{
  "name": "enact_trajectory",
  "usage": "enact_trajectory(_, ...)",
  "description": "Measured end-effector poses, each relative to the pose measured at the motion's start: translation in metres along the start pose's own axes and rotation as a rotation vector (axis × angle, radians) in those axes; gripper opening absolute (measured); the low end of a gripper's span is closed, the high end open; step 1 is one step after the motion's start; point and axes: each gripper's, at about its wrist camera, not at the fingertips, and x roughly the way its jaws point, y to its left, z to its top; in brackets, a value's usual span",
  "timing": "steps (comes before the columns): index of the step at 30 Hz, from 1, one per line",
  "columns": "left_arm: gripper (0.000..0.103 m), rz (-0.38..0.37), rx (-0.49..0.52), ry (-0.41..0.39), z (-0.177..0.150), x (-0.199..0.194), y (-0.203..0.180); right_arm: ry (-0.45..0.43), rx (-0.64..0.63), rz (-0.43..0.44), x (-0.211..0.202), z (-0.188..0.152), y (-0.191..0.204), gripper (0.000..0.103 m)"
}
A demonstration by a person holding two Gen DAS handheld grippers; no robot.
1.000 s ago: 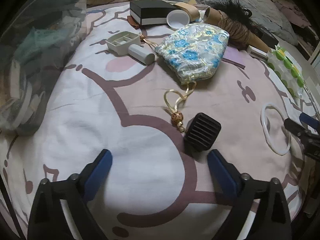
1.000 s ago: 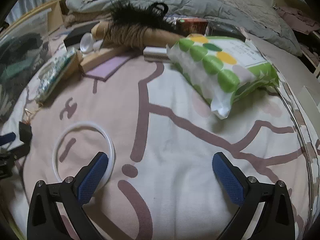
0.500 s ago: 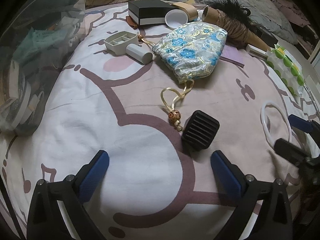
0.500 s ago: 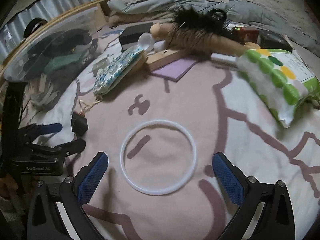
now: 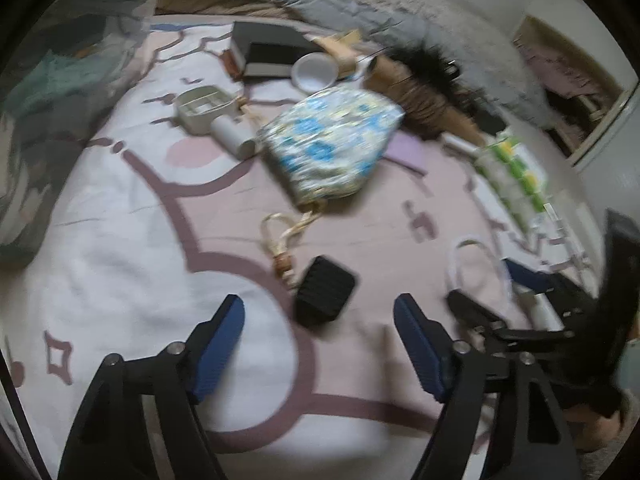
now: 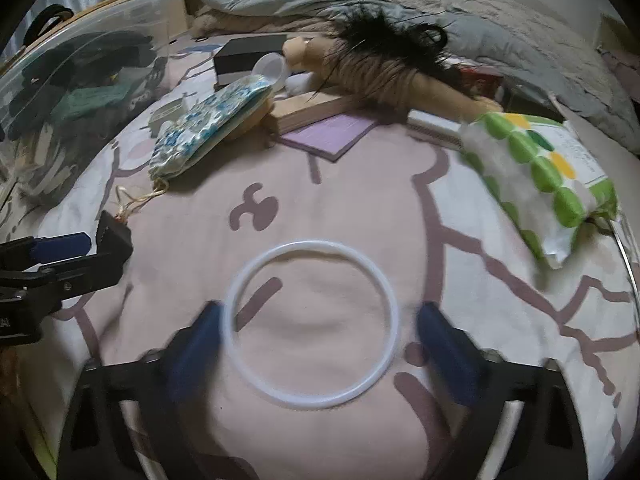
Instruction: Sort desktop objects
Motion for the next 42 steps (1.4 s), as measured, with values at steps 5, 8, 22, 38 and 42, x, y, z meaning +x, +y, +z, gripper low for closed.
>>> enact_trajectory(5, 0.076, -0.026, 0.011, -0.054, 0.004, -0.007, -0.004, 0.002, 0.005, 0.01, 0.001, 0.0, -0.001, 0.089)
enact_trajectory(8, 0.076, -0.024, 0.005, -0.086, 0.009, -0.006, -0.002, 0.001, 0.004, 0.015, 0.001, 0.0, -0.001, 0.089)
enact_trajectory(22, 0.076, -0.167, 0.017, -0.025, -0.002, -0.004, -0.014, -0.011, 0.032, 0.058, 0.002, -0.005, -0.007, 0.09)
enact_trajectory(38, 0.056, 0.016, 0.012, -0.024, -0.008, 0.007, -0.01, 0.022, 0.004, 0.053, -0.001, -0.005, -0.002, 0.087)
enact_trajectory(42, 0.056, 0.032, 0.037, -0.02, -0.011, 0.006, -0.016, 0.021, 0.02, 0.068, -0.002, -0.005, -0.005, 0.085)
